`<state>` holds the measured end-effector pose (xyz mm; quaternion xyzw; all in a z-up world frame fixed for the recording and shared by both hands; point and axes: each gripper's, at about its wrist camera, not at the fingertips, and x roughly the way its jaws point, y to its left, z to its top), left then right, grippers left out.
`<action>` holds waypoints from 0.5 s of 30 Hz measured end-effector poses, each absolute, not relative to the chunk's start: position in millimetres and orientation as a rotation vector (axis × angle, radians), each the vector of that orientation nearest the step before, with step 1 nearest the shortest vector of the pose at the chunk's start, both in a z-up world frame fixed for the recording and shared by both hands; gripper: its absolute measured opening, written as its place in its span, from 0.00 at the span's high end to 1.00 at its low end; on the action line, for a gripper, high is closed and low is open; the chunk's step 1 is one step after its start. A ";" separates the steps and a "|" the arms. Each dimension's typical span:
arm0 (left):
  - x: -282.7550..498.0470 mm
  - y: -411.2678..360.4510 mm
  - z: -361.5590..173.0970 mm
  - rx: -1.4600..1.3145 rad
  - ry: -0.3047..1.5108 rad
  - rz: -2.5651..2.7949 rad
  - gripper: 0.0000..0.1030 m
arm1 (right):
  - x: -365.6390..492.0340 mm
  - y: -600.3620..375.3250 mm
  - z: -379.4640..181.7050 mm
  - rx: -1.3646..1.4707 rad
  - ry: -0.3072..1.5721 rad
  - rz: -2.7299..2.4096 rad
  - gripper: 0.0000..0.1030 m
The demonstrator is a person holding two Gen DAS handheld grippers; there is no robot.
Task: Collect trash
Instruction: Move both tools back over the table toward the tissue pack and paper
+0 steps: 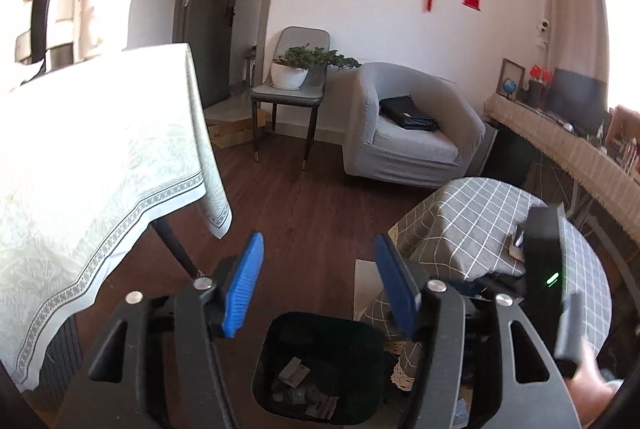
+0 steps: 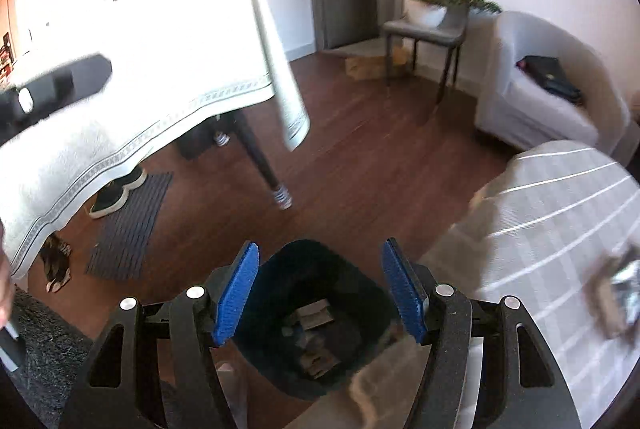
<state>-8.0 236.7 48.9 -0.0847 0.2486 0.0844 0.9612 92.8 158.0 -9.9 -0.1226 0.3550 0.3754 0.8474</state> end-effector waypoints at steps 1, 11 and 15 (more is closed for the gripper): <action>-6.1 233.0 48.3 -0.166 0.505 0.162 0.39 | 94.3 149.8 -4.1 -0.271 0.730 0.770 0.37; 20.7 175.7 46.6 -0.124 0.510 0.035 0.21 | 111.1 78.5 10.6 -0.297 0.678 0.630 0.37; 34.5 150.4 43.4 -0.109 0.516 -0.014 0.16 | 117.1 52.6 13.4 -0.267 0.681 0.598 0.36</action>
